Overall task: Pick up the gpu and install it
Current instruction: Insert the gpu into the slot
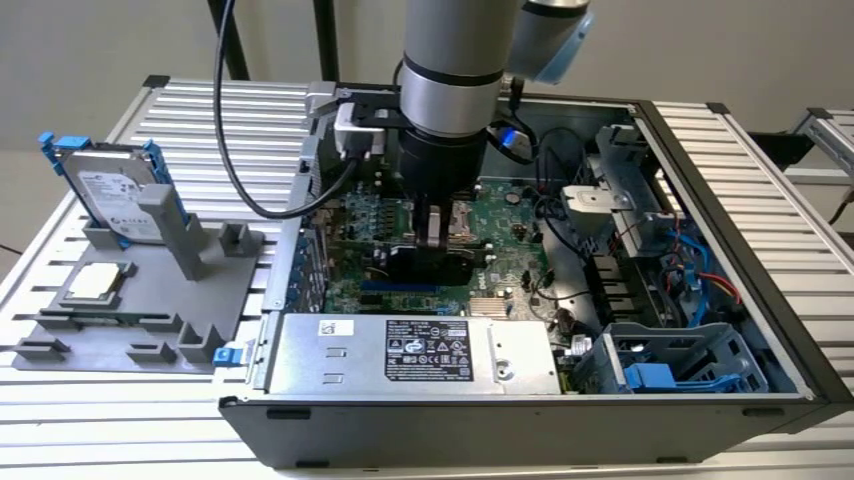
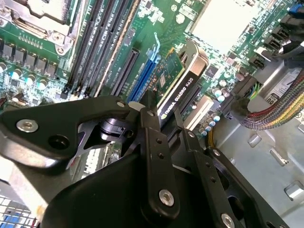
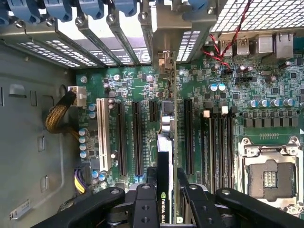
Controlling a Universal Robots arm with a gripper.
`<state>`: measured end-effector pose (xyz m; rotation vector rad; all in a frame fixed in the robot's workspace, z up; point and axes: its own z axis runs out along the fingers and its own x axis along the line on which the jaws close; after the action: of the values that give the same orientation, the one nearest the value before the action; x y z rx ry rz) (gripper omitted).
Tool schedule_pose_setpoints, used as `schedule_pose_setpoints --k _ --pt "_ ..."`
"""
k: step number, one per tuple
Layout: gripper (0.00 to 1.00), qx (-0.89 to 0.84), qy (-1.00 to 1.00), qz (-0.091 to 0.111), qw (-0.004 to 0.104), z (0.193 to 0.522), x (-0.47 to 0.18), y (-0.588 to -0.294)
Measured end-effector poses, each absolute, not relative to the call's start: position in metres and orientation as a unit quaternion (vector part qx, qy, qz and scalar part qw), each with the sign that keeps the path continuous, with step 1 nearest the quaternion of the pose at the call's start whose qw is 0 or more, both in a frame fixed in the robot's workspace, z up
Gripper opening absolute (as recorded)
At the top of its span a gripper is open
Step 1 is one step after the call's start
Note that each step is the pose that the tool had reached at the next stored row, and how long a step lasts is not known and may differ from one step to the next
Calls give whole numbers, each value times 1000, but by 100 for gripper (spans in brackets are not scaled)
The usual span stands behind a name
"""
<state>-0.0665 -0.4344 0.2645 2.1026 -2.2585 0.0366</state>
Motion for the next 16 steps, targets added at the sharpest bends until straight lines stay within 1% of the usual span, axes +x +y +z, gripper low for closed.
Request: schedule_pose_setpoints --k 16 --pt "0 681 -732 12 28 260 -74 -432"
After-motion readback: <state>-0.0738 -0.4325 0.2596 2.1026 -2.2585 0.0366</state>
